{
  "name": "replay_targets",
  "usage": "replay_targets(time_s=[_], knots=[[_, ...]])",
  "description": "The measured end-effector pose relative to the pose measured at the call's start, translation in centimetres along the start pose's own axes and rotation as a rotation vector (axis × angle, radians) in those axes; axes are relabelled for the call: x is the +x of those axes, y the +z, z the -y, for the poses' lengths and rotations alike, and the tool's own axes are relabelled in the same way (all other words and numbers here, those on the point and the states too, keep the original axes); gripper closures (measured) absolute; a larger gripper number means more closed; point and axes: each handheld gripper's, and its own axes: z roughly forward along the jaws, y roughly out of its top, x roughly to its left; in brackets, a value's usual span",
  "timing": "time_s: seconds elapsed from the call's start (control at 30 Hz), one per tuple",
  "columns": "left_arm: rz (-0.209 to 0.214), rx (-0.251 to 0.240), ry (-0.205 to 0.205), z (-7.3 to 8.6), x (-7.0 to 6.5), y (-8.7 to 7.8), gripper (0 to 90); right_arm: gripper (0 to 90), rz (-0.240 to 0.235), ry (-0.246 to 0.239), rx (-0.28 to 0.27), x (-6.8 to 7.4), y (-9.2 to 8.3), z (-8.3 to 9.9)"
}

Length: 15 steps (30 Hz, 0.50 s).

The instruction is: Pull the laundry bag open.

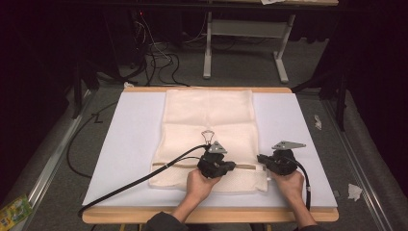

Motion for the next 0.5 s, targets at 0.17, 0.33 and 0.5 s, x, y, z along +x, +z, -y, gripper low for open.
replay_targets(time_s=[0.17, 0.33, 0.5], knots=[[-0.003, -0.006, -0.002, 0.1, 0.2, -0.3, 87.1, 88.7, 0.001, 0.008, 0.004, 0.0, 0.1, 0.1], [-0.004, -0.01, -0.017, 0.5, 0.6, -0.7, 87.1, 88.7, 0.004, 0.011, 0.011, 0.0, 0.1, 0.0], [0.006, -0.023, -0.04, 0.5, 0.9, -1.1, 87.1, 88.7, 0.002, 0.01, 0.01, 0.1, 0.2, 0.0]])
